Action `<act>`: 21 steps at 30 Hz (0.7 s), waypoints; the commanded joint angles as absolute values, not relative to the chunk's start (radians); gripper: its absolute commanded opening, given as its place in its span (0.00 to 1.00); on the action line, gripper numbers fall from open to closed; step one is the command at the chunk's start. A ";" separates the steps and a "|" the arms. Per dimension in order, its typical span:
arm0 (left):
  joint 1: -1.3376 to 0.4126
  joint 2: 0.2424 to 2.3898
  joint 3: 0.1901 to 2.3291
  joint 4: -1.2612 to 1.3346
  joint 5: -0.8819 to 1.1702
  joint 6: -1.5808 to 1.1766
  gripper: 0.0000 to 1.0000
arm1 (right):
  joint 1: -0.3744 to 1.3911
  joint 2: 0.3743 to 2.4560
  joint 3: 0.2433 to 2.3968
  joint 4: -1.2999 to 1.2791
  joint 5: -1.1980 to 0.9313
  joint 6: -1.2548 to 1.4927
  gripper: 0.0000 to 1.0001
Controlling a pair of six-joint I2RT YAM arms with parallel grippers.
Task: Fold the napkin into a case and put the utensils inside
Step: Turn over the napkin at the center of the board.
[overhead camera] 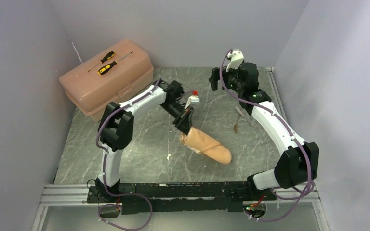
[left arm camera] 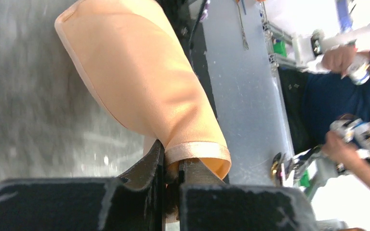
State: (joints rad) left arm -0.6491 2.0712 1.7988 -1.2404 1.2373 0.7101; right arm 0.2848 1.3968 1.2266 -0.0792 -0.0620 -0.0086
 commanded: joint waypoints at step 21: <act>-0.284 2.297 1.538 -1.243 1.110 0.854 0.03 | 0.561 1.524 0.947 0.189 -0.683 0.147 0.40</act>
